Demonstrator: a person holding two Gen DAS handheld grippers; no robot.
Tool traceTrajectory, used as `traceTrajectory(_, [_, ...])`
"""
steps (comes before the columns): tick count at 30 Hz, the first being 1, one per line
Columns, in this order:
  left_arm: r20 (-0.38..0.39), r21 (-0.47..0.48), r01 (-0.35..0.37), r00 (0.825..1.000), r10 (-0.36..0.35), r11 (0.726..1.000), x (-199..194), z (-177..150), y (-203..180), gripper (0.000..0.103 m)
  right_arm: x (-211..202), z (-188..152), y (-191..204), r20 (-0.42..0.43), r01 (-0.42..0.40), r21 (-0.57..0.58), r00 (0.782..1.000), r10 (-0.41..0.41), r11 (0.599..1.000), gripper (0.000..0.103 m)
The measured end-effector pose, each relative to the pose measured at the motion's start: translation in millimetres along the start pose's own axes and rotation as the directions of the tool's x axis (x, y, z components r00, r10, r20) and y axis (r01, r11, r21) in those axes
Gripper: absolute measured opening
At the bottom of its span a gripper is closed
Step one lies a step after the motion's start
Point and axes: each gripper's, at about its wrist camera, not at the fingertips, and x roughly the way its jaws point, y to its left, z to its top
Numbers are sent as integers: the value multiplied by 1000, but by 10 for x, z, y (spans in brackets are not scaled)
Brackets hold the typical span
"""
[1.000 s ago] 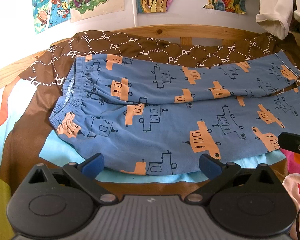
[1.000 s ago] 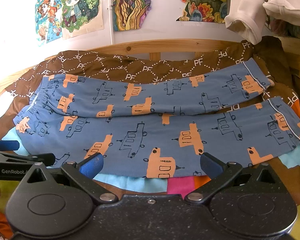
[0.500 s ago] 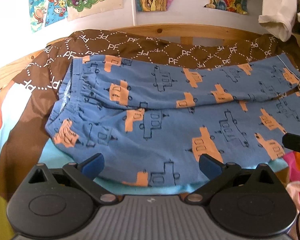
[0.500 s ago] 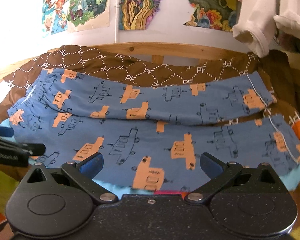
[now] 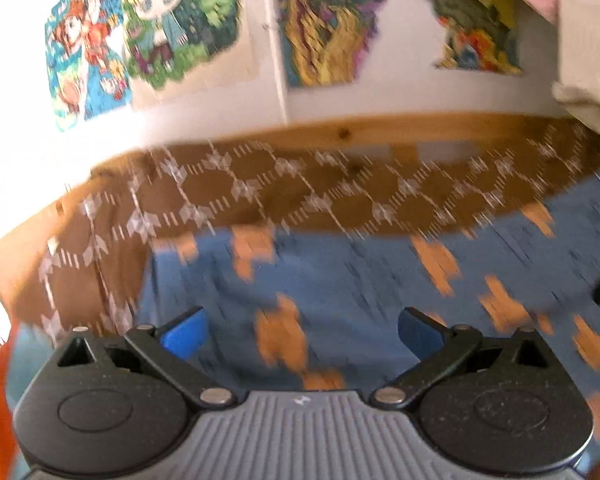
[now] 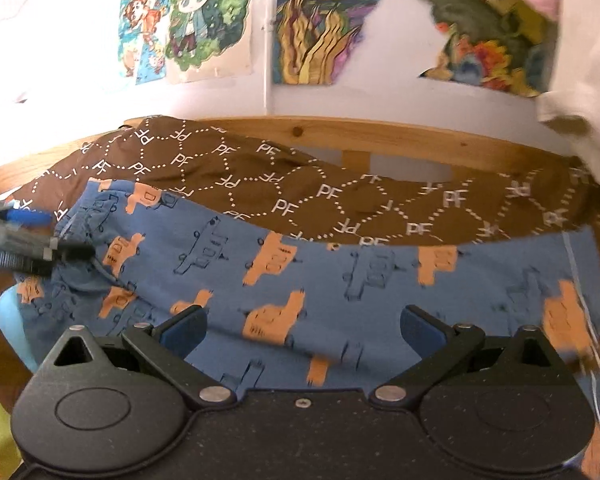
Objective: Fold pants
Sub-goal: 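Move both grippers to the pant leg cuffs and close on them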
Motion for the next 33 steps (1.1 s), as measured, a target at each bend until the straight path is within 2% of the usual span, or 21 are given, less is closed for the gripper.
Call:
traceTrajectory(4, [55,41,-38,998,35,998,358,378,224,103,293,258,-203,-7,-54,-125,999,54,991,102])
traceTrajectory(8, [27,167,-28,999,23,986,812,645,327,103,610,538,-396,-64,-96,-253,995,82,963,102])
traceTrajectory(11, [-69,213,27,998,-13,977,1134,733,385,103,865,711,-562,-129,-118,-263,988,86,958,102])
traceTrajectory(14, [-161,202,116,983,-84,972,1347,774,468,99,1158,817,-746,-198,-144,-250,976,95,957,102])
traceTrajectory(16, [-207,215,177,969,-132,960,1416,775,472,97,1334,840,-828,-238,-167,-234,965,111,958,101])
traceTrajectory(19, [-255,252,221,954,-155,942,1511,768,472,89,1586,836,-926,-322,-199,-219,939,122,955,92])
traceTrajectory(22, [-285,269,237,945,-158,934,1577,764,463,75,1769,836,-930,-370,-217,-240,922,117,946,87])
traceTrajectory(24, [-311,264,246,937,-159,932,1638,771,470,55,1854,840,-931,-393,-222,-249,913,112,943,83])
traceTrajectory(26, [-346,265,250,926,-150,931,1678,777,449,39,1916,839,-933,-409,-226,-255,906,107,940,81])
traceTrajectory(28, [-370,283,266,917,-151,922,1697,736,428,33,1980,830,-930,-433,-233,-264,896,101,936,79])
traceTrajectory(30, [-366,315,272,919,-149,909,1690,715,418,20,2028,816,-928,-457,-251,-260,883,110,932,69])
traceTrajectory(31, [-367,325,269,919,-142,906,1692,704,407,18,2045,805,-928,-468,-262,-257,876,117,930,67])
traceTrajectory(33, [-371,332,264,919,-132,906,1701,690,400,8,2041,794,-919,-478,-278,-254,869,129,926,53])
